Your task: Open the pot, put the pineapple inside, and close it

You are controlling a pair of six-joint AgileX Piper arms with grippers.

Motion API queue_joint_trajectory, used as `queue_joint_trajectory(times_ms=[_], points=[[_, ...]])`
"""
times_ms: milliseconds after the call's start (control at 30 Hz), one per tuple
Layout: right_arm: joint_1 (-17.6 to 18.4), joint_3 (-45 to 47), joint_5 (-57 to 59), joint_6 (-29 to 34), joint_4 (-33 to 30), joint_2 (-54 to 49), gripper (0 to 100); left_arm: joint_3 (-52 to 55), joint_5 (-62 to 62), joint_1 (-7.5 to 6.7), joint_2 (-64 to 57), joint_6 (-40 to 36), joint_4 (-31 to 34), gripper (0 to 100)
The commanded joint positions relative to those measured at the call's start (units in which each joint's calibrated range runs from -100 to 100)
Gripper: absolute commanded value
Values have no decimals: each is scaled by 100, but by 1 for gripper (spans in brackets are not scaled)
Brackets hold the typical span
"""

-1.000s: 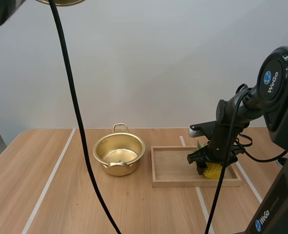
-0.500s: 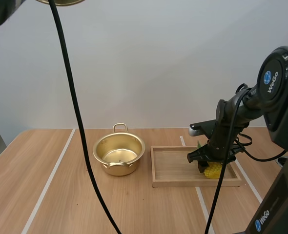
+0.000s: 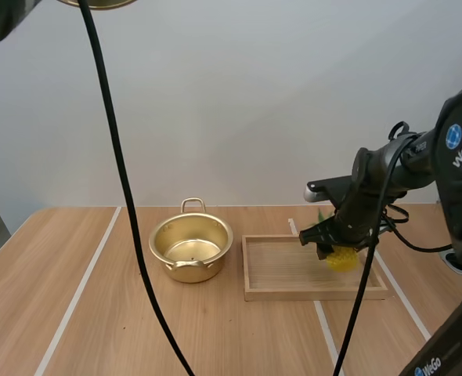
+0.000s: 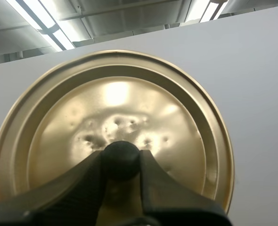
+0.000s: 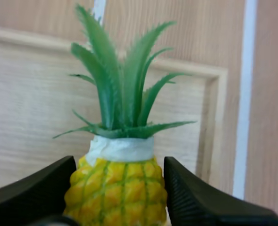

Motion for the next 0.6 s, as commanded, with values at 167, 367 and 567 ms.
queue_joint_trajectory(times_ms=[167,367,567], points=[[-23,13,-643,-60,359,-1444,0,-52,-172,-11,-44,-25,-40,0],[-23,13,-916,-60,381,-2514,0,-52,-172,-11,-44,-25,-40,0],[-23,13,-934,-60,439,-3334,0,-52,-172,-11,-44,-25,-40,0]])
